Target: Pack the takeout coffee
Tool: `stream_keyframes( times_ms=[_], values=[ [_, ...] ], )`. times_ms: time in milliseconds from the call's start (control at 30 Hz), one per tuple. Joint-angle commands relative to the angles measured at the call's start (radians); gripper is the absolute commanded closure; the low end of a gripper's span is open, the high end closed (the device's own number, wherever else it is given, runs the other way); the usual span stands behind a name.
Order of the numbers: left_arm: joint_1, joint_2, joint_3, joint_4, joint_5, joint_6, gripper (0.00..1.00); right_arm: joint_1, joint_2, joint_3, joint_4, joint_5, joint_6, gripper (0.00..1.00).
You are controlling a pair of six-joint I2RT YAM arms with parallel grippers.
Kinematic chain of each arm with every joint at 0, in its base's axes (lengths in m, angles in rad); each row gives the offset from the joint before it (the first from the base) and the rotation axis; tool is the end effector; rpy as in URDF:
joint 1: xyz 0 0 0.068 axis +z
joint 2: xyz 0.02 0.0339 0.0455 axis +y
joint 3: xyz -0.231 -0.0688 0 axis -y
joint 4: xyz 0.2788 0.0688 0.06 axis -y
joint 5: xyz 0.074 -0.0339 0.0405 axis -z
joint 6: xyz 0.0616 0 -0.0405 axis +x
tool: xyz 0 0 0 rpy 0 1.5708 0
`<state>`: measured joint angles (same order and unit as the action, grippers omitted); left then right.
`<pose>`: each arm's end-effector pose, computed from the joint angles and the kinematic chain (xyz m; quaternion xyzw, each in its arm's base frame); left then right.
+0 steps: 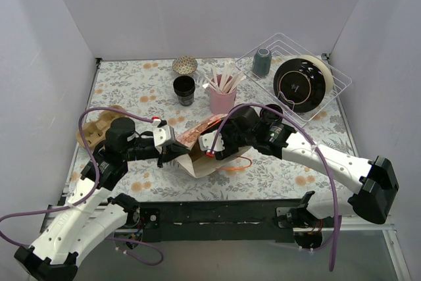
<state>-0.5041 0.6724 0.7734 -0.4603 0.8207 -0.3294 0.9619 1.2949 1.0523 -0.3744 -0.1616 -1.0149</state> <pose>0.1702 -0.1453 0.3044 0.2920 0.7311 -0.5112 0.3447 0.1932 0.2945 0.2490 -0.7599 0.4561 0.0596 0.4593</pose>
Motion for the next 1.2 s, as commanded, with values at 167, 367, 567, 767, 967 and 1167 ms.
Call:
stream_keyframes(
  times_ms=[167, 367, 567, 767, 967, 1167],
  values=[
    [-0.007, 0.01, 0.049, -0.06, 0.017, 0.018, 1.0, -0.006, -0.014, 0.087, -0.084, -0.049, 0.042, 0.46],
    [-0.005, 0.009, 0.038, -0.037, 0.02, 0.001, 1.0, -0.006, -0.008, 0.095, -0.092, -0.104, 0.035, 0.66],
    [-0.005, 0.032, 0.024, 0.067, 0.035, -0.085, 1.0, -0.008, 0.052, 0.14, -0.101, -0.104, 0.013, 0.8],
    [-0.005, 0.042, 0.02, 0.092, 0.055, -0.119, 1.0, -0.008, 0.081, 0.176, -0.104, -0.092, 0.045, 0.85],
    [-0.007, 0.041, 0.02, 0.083, 0.057, -0.118, 1.0, -0.008, 0.093, 0.213, -0.129, -0.039, 0.045, 0.87],
    [-0.007, 0.03, 0.015, 0.074, 0.052, -0.125, 1.0, -0.012, 0.096, 0.261, -0.25, -0.072, 0.053, 0.9]
  ],
)
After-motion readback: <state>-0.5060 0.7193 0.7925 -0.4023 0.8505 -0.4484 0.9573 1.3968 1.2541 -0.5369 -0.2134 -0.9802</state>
